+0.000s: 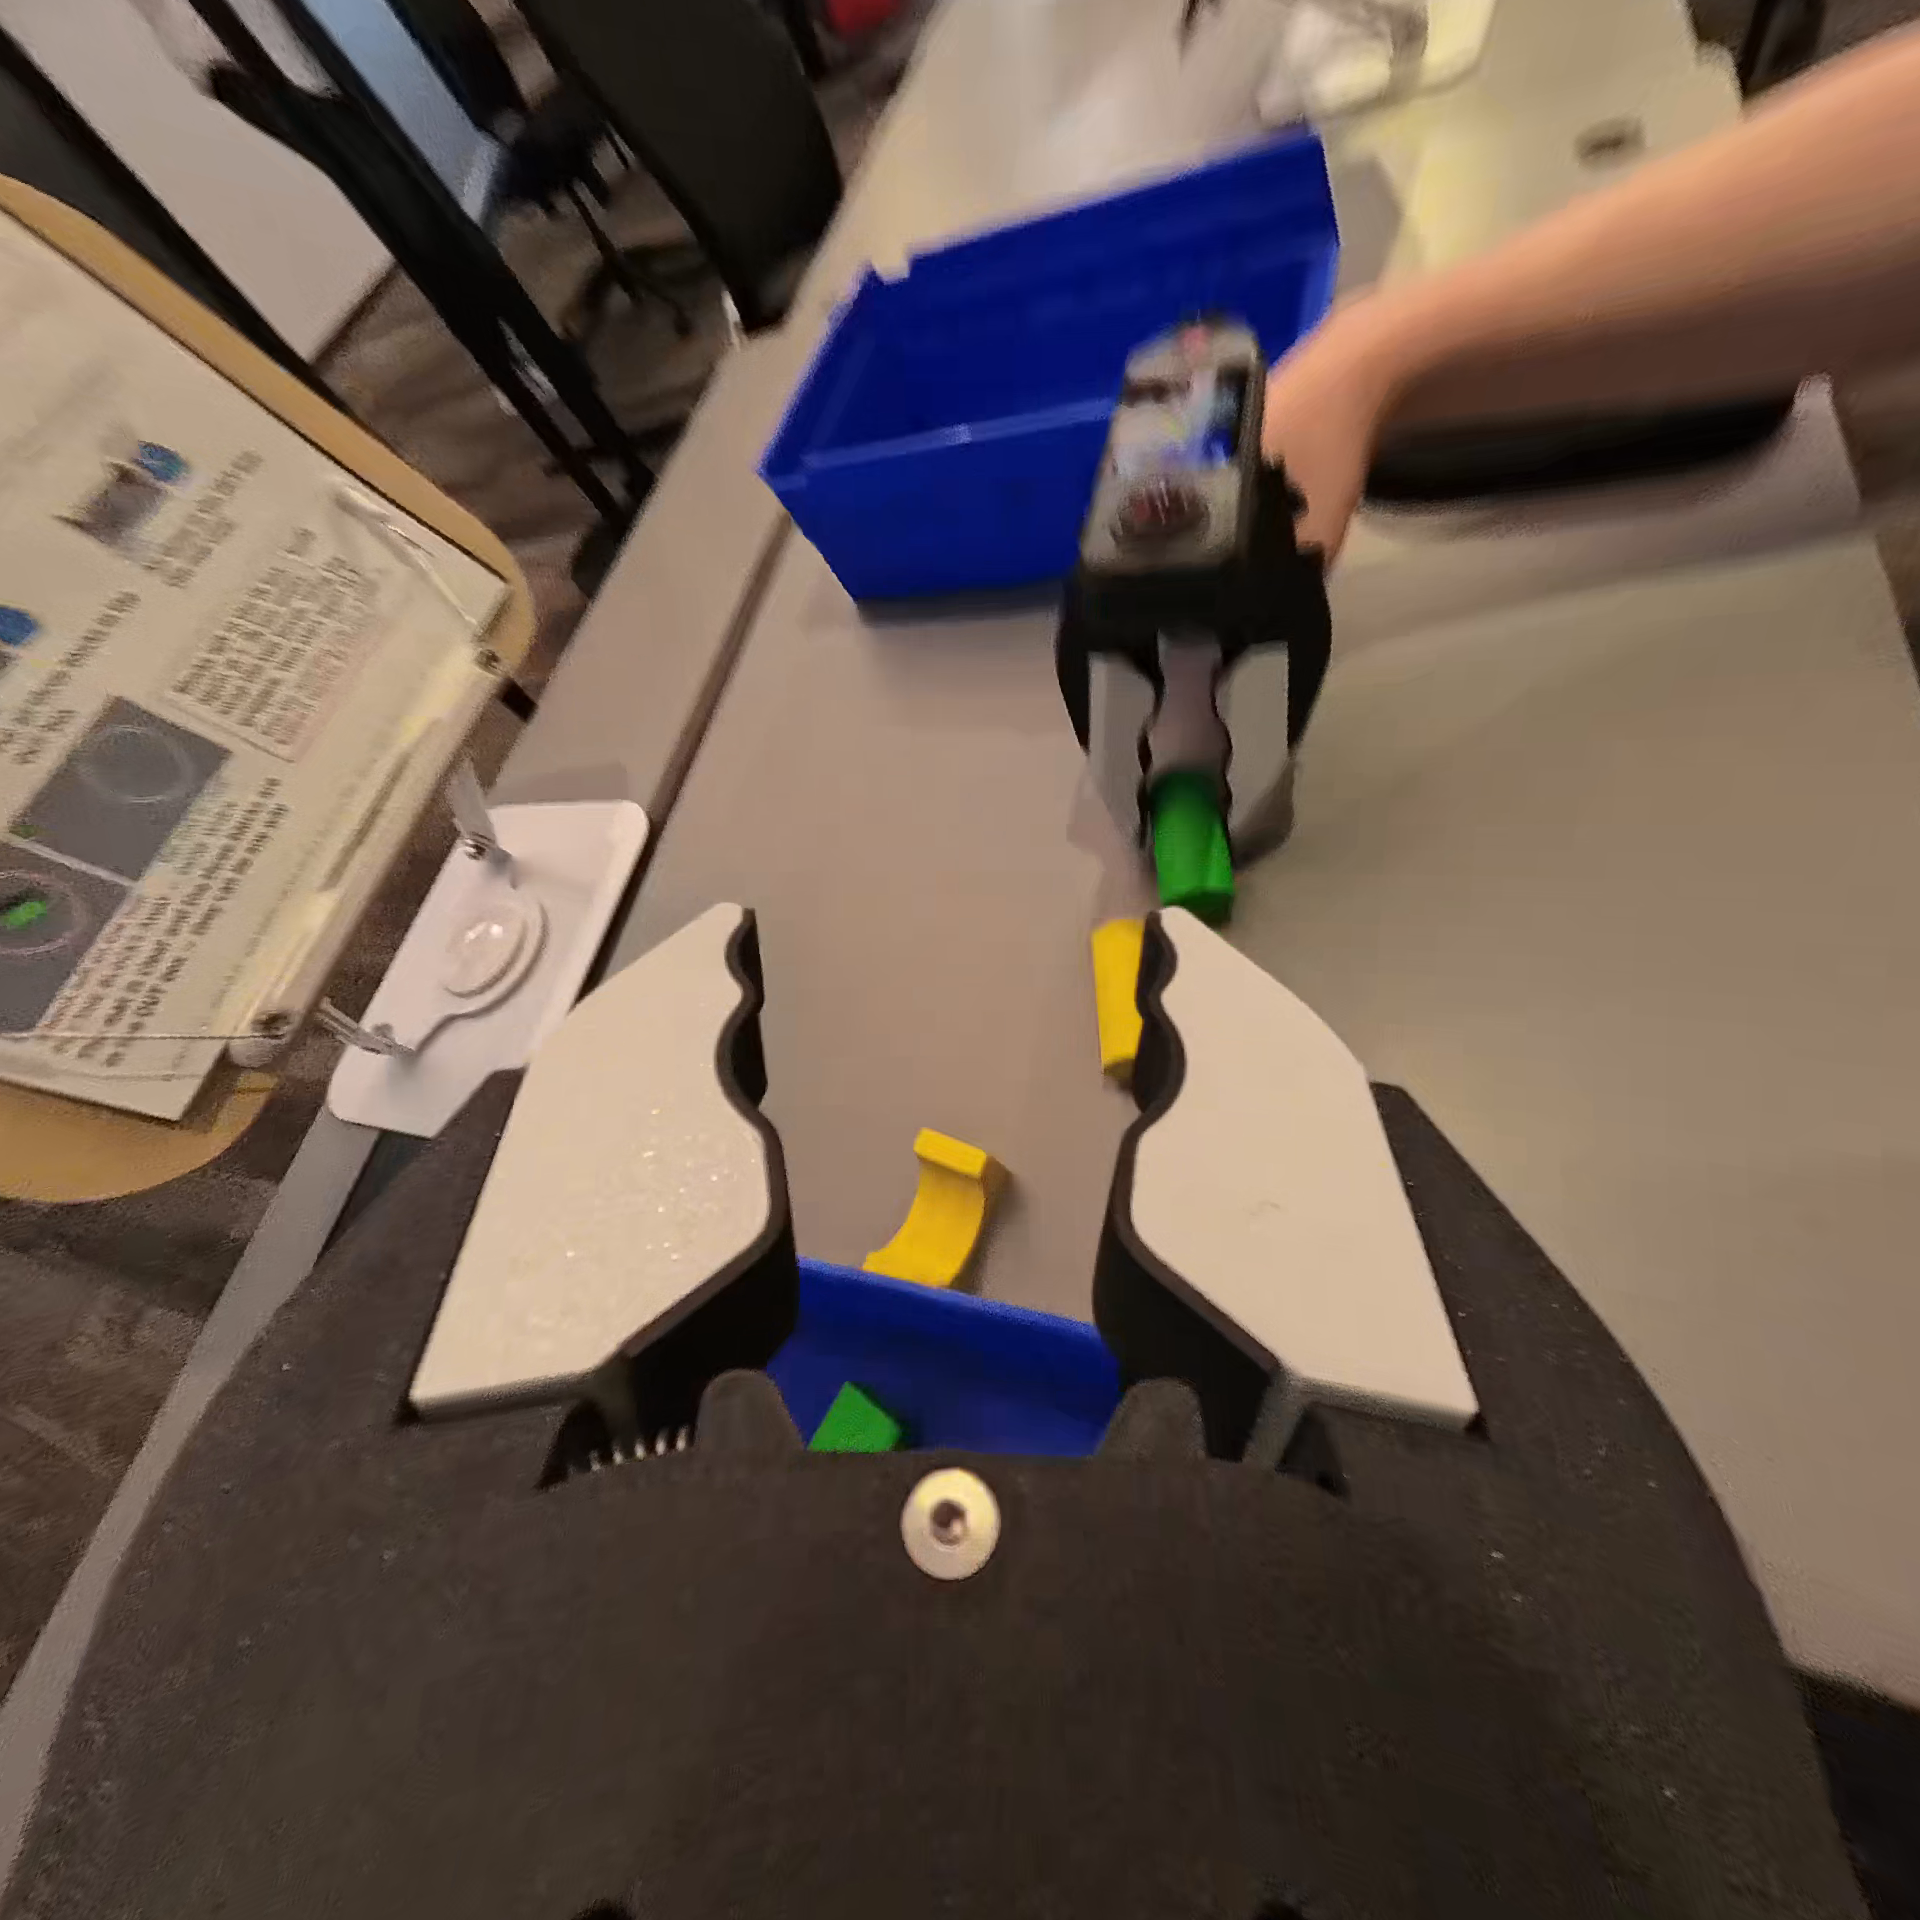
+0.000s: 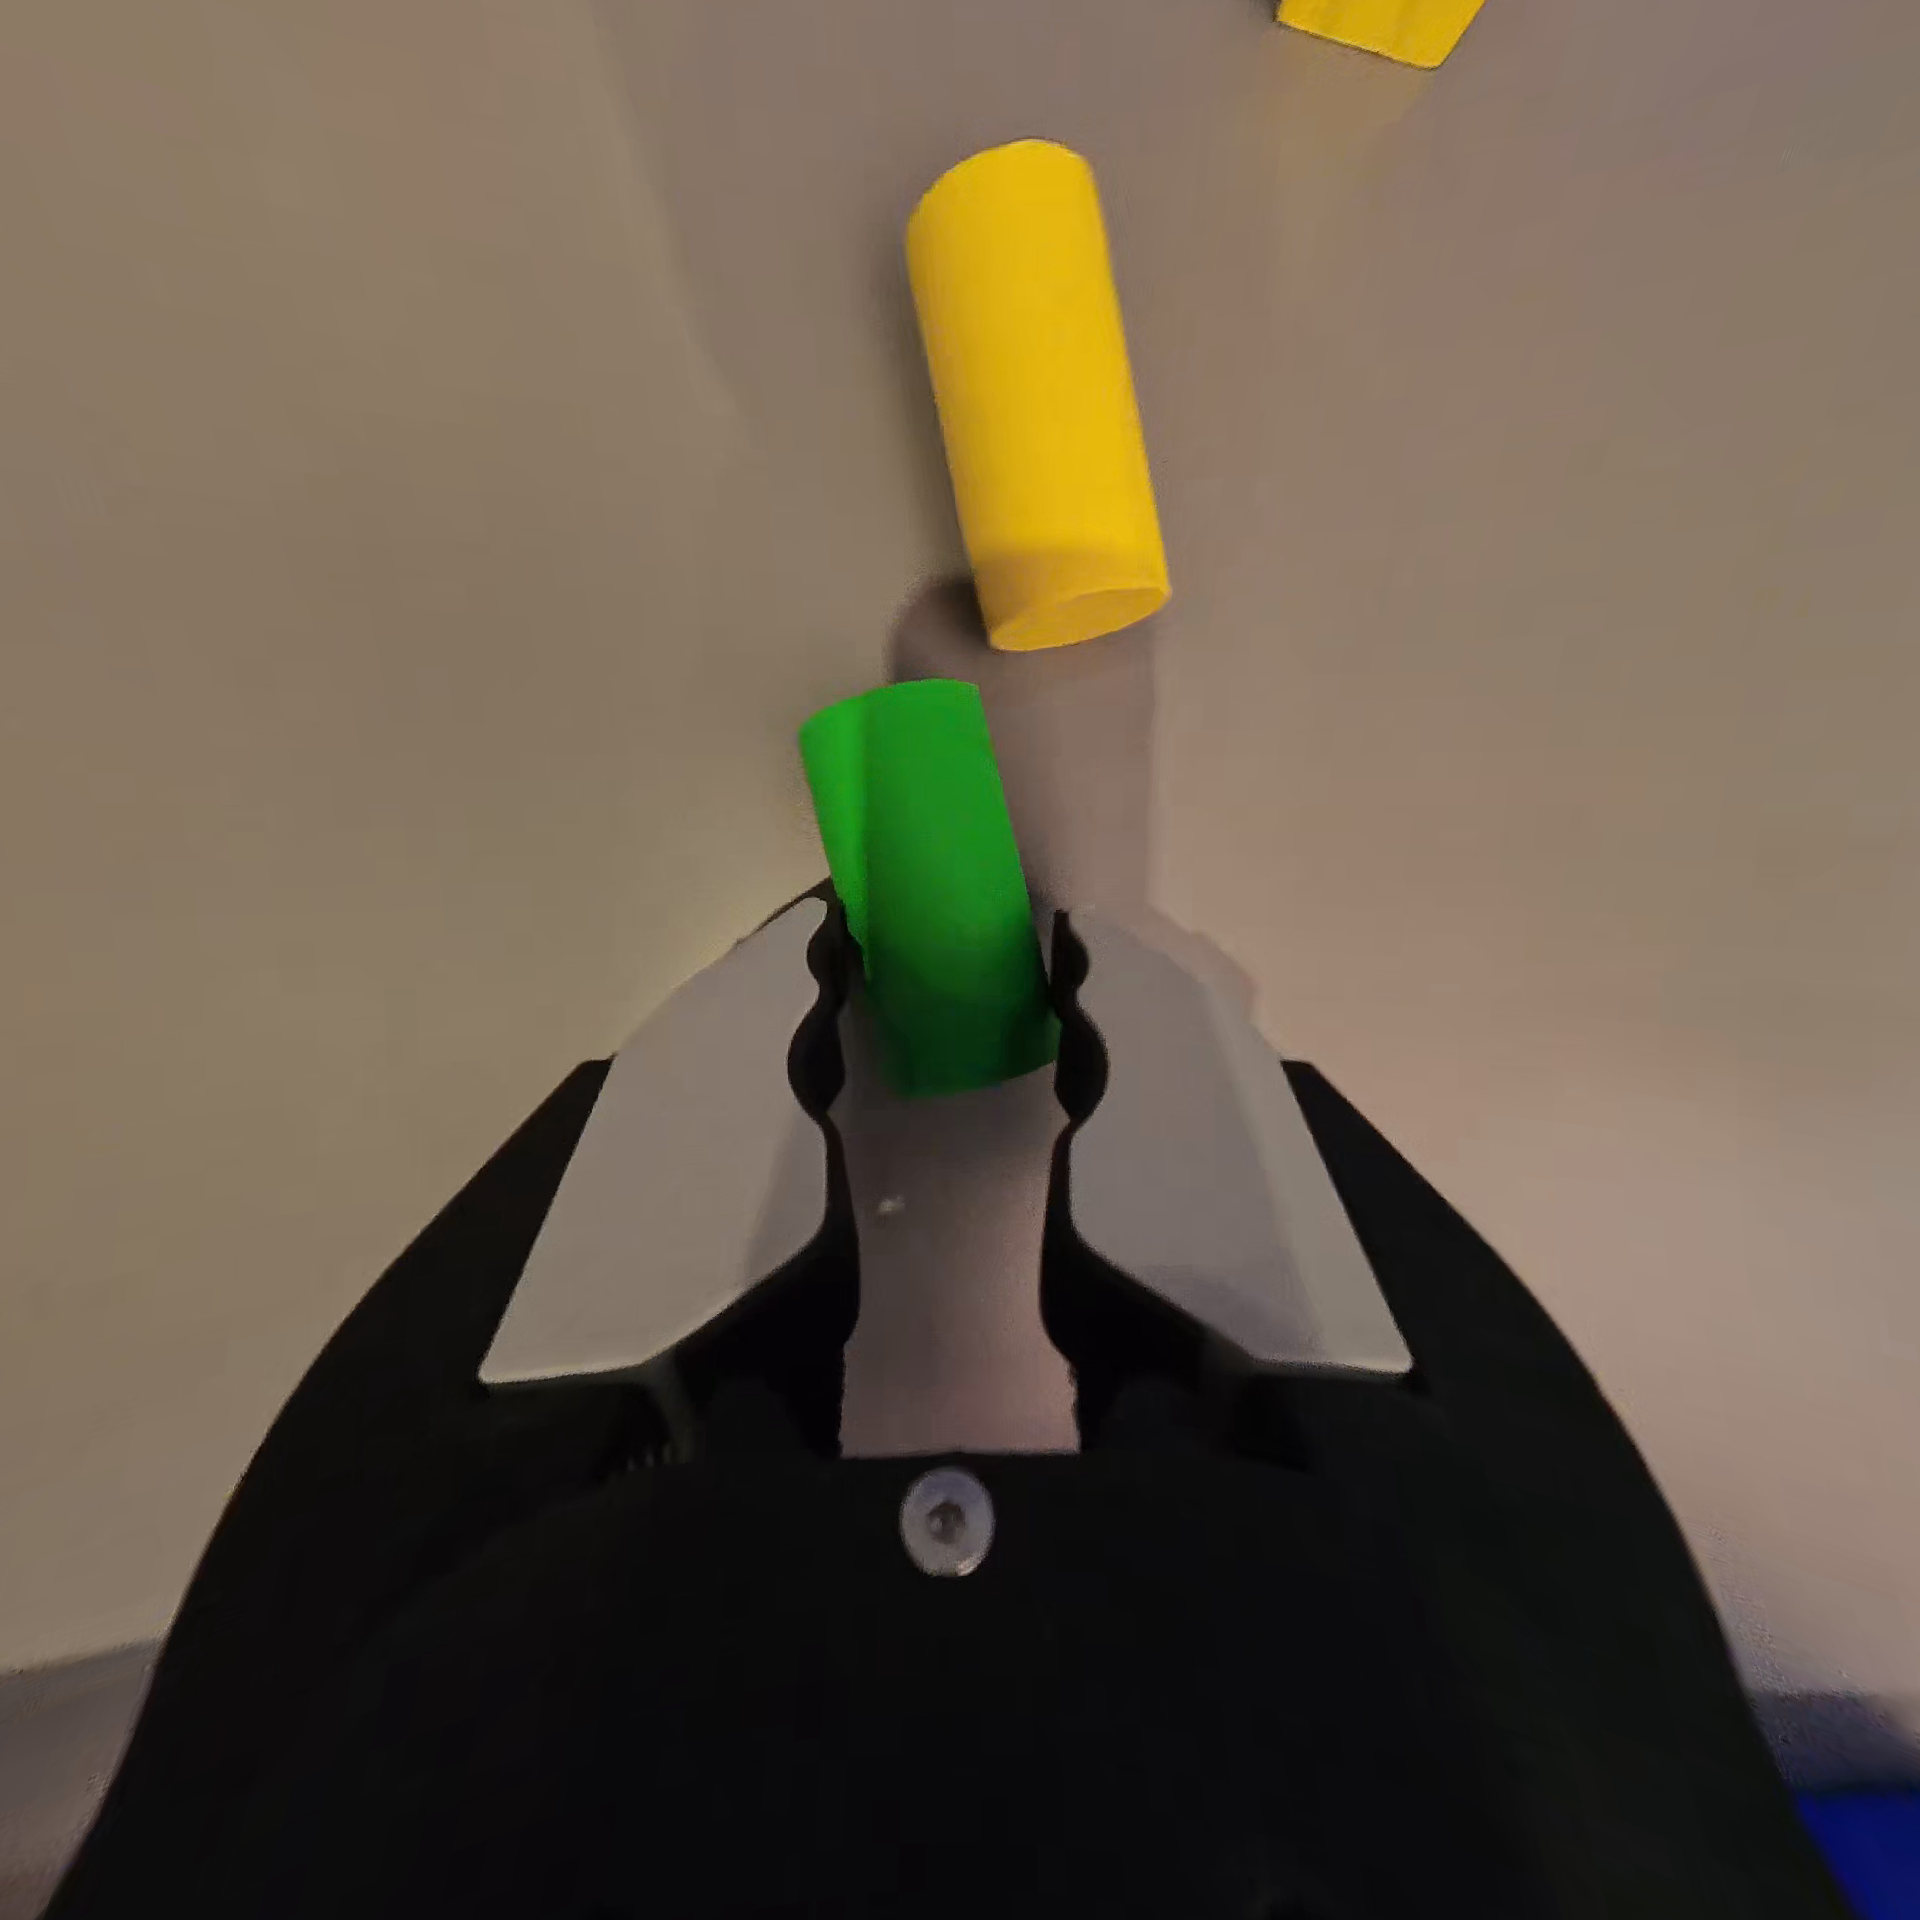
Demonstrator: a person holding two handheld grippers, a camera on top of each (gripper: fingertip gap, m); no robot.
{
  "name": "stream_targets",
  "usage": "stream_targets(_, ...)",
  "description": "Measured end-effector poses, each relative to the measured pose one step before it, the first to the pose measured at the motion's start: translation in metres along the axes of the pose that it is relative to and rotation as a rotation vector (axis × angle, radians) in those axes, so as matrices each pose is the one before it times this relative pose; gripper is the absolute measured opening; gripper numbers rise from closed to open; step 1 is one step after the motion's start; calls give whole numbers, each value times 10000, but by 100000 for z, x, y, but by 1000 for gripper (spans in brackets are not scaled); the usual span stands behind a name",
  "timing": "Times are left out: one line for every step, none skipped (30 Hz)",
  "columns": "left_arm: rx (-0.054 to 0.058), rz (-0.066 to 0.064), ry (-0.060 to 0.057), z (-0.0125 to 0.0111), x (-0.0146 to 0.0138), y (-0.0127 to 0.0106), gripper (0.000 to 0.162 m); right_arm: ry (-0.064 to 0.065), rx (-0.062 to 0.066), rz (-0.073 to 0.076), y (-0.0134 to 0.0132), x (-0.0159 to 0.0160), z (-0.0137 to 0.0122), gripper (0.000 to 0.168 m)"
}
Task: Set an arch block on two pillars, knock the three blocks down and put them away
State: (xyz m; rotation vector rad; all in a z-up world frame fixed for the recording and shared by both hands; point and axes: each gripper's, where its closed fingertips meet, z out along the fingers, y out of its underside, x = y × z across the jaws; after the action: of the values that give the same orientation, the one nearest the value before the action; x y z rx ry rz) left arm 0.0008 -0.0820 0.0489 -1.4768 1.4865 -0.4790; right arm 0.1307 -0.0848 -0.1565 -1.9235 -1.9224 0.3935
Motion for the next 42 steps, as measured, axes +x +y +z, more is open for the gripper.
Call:
stream_targets(-520, 371, 246, 706, 815, 605, 67, 45, 134, 49, -82, -146, -602, 38)
stream_targets(-488, 417, 217, 925, 793, 449, 66, 125, 378, -45, -381, -110, -958, 37)
stream_targets(-479, 416, 181, 1147, 755, 361, 63, 206, 537, -33, -613, 36, -1331, 37)
stream_targets(-480, 338, 222, 1329, 815, 234, 63, 193, 588, 55, -749, 112, -1643, 37)
stream_targets(-421, 183, 405, 1496, 1068, 44, 63, 254, 589, 72, -836, 285, -1912, 37)
stream_targets(-422, 75, 507, 1652, 1162, 8, 64, 438, 535, 18, -835, 627, -2134, 37)
stream_targets(-470, 16, 598, 1802, 1256, 57, 64, 560, 431, 29, -682, 964, -2260, 36)
stream_targets(-573, 59, 625, 1856, 1232, 138, 65, 598, 321, 99, -468, 1235, -2293, 36)
stream_targets(-645, 65, 408, 1782, 835, 269, 65, 630, 263, 176, -255, 1501, -2248, 36)
stream_targets(-614, 68, 269, 1652, 601, 300, 64, 589, 249, 285, -64, 1630, -2115, 36)
stream_targets(-569, 128, 276, 1427, 591, 356, 60, 637, 133, 376, 255, 1861, -1956, 36)
stream_targets(-326, 198, 226, 1243, 518, 128, 53, 784, -37, 411, 668, 2179, -1698, 36)
stream_targets(-235, 173, 177, 990, 415, 74, 47, 793, -168, 447, 1021, 2295, -1374, 36)
stream_targets(-134, 65, 241, 737, 419, -16, 48, 706, -241, 535, 1298, 2218, -960, 36)
stream_targets(-82, -16, 95, 472, 135, -45, 46, 537, -316, 612, 1525, 1965, -512, 36)
stream_targets(-74, -26, -8, 269, -23, -5, 40, 349, -383, 623, 1709, 1587, -44, 36)
stream_targets(-45, 8, -83, 129, -131, 2, 38, 287, -533, 558, 1925, 1344, 306, 37)
stream_targets(10, 65, -36, -9, -54, -17, 38, 427, -654, 411, 2050, 1309, 516, 37)
stream_targets(8, 83, -92, 3, -157, 25, 37, 446, -675, 323, 1949, 1062, 658, 37)
stream_targets(26, 39, -82, 7, -175, 40, 37, 236, -602, 210, 1716, 519, 802, 37)
stream_targets(9, -45, -69, 0, -225, 91, 37, 127, -449, 120, 1384, 156, 929, 37)
stream_targets(-27, -114, -92, -82, -330, 166, 37, 59, -424, 139, 1223, -17, 989, 37)
stream_targets(49, -153, -150, -247, -452, 83, 36, 67, -482, 144, 1161, -25, 968, 37)
stream_targets(257, -211, -218, -469, -582, -173, 36, 125, -473, 128, 1036, 49, 906, 37)
stream_targets(393, -235, -178, -688, -563, -363, 36, 96, -402, 125, 831, 13, 822, 37)
stream_targets(497, -261, -254, -915, -710, -503, 36, 79, -277, 158, 614, 36, 711, 37)
stream_targets(609, -336, -352, -1134, -932, -666, 36, 8, -267, 286, 577, 2, 579, 37)
stream_targets(713, -462, -350, -1297, -1026, -837, 36, -166, -289, 333, 575, -150, 433, 38)
stream_targets(758, -570, -185, -1402, -874, -958, 36, -139, -110, 206, 255, -55, 179, 38)
stream_targets(888, -610, -169, -1463, -850, -1209, 36, 83, 142, 78, -80, 268, -200, 41)
stream_targets(1046, -651, -109, -1472, -747, -1492, 36, 97, 354, -32, -487, 205, -601, 45)
stream_targets(1009, -695, 189, -1334, -288, -1534, 36, -30, 607, -107, -1033, -253, -997, 50)
stream_targets(830, -616, 483, -1118, 281, -1362, 36, -131, 935, -217, -1782, -802, -1351, 56)
stream_targets(719, -484, 474, -880, 433, -1214, 36, -305, 1266, -439, -2569, -1581, -1595, 60)
stream_targets(687, -493, 265, -626, 222, -1101, 36, -549, 1512, -738, -3218, -2495, -1633, 63)
stream_targets(564, -586, 208, -381, 84, -865, 36, -633, 1486, -923, -3456, -3088, -1322, 64)
stream_targets(464, -592, 335, -203, 225, -675, 36, -717, 1268, -1092, -3326, -3457, -785, 67)
stream_targets(382, -520, 370, -67, 286, -450, 36, -841, 1048, -1170, -3139, -3658, -200, 71)
stream_targets(237, -502, 260, 10, 115, -191, 36, -827, 866, -1093, -2896, -3457, 359, 73)
stream_targets(162, -425, 126, 31, -62, -84, 36, -538, 633, -925, -2424, -2737, 848, 74)
stream_targets(127, -254, 135, 45, 13, -13, 36, -210, 350, -772, -1794, -1898, 1131, 79)
stream_targets(87, -187, 105, 33, 1, 6, 36, -24, 222, -546, -1340, -1303, 1205, 84)
